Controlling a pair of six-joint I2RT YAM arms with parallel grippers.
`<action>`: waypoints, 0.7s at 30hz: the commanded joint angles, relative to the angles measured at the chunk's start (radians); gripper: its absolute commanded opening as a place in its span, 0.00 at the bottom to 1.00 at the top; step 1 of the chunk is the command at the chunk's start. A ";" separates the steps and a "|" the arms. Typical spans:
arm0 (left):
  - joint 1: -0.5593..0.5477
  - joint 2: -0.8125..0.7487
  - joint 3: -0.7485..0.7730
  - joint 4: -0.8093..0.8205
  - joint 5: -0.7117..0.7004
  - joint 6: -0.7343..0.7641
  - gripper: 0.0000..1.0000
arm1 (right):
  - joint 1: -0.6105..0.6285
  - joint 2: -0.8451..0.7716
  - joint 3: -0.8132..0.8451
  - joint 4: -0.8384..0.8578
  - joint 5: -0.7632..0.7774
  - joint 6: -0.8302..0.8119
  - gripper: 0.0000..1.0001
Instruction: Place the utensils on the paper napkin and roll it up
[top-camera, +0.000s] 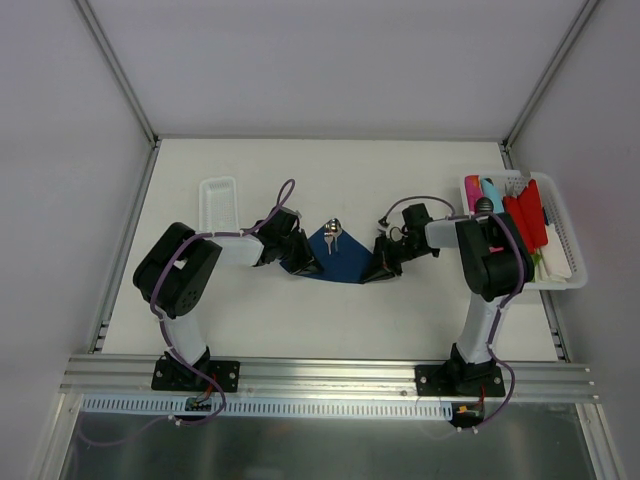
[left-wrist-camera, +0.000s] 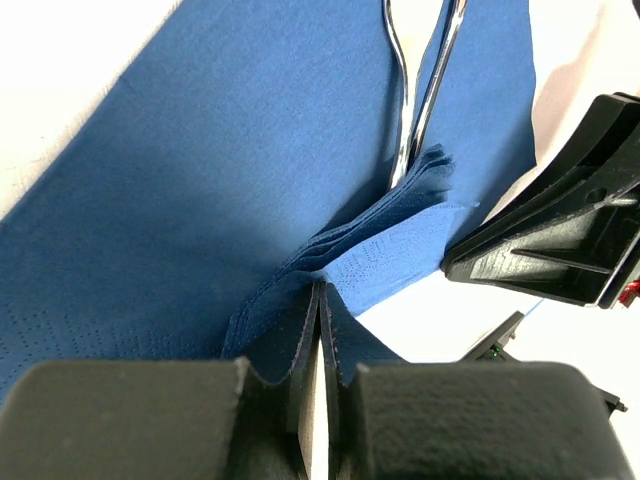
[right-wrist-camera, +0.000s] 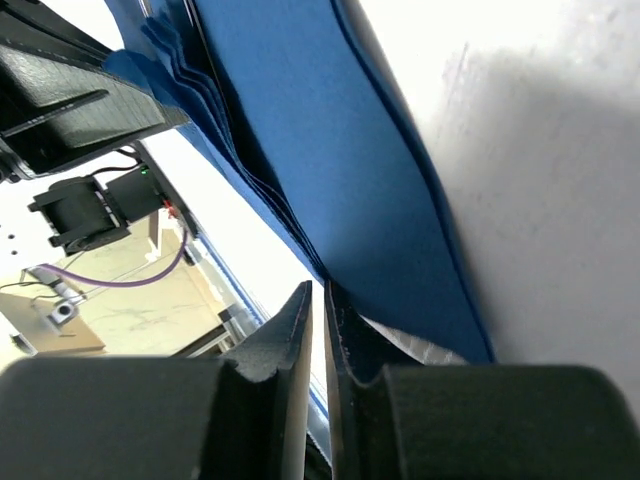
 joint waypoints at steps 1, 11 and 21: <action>0.016 0.025 -0.021 -0.103 -0.071 0.048 0.00 | -0.005 -0.055 0.034 -0.065 0.059 -0.056 0.13; 0.016 0.015 -0.018 -0.109 -0.071 0.045 0.00 | 0.104 -0.161 0.083 0.015 -0.002 0.071 0.17; 0.016 0.002 -0.026 -0.112 -0.072 0.043 0.00 | 0.118 -0.032 0.076 0.050 0.073 0.091 0.16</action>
